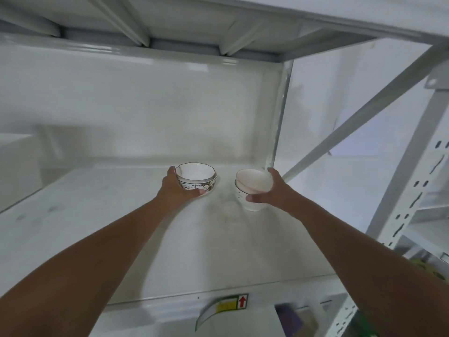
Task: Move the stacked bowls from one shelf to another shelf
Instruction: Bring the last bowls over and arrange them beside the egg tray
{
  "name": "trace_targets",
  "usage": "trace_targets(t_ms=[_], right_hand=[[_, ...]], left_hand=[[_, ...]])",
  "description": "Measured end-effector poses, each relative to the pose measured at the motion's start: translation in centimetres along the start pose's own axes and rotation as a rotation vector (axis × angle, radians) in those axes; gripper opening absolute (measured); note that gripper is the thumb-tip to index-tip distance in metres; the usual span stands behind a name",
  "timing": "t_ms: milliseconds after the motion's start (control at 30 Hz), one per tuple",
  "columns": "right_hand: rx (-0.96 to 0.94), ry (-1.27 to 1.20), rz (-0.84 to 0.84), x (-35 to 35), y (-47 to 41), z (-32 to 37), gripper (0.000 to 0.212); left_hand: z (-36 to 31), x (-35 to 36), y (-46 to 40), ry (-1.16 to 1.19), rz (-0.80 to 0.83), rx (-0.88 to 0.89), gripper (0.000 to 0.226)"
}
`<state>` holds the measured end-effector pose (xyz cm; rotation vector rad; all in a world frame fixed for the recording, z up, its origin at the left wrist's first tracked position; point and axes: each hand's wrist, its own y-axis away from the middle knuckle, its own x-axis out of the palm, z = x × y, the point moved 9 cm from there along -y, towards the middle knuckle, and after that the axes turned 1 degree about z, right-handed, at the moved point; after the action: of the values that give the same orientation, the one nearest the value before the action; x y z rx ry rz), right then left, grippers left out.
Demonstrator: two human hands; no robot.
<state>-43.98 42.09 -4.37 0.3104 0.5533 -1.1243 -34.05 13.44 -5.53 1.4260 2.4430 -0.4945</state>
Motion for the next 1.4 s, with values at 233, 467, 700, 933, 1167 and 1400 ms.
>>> trace_targets(t_ms=[233, 467, 700, 933, 1167, 1400], right_hand=[[-0.113, -0.166, -0.090, 0.5, -0.1, -0.5, 0.128], [-0.137, -0.217, -0.145, 1.6, -1.5, -0.5, 0.141], [-0.144, -0.381, -0.185, 2.7, -2.1, -1.4, 0.135], [-0.264, -0.424, -0.016, 3.4, -2.5, 0.4, 0.084], [-0.287, -0.474, -0.009, 3.5, -2.5, 0.4, 0.070], [-0.307, -0.481, -0.008, 3.5, -2.5, 0.0, 0.075]], left_hand=[[1.3, 1.2, -1.4, 0.175, -0.073, 0.070, 0.110], [-0.1, 1.6, -1.5, 0.219, -0.108, 0.105, 0.107], [0.5, 1.4, -1.8, 0.202, -0.132, 0.100, 0.094], [1.1, 1.5, -2.5, 0.267, -0.087, 0.109, 0.105], [1.8, 1.4, -3.4, 0.240, -0.059, 0.120, 0.100], [1.8, 1.4, -3.1, 0.245, -0.040, 0.127, 0.093]])
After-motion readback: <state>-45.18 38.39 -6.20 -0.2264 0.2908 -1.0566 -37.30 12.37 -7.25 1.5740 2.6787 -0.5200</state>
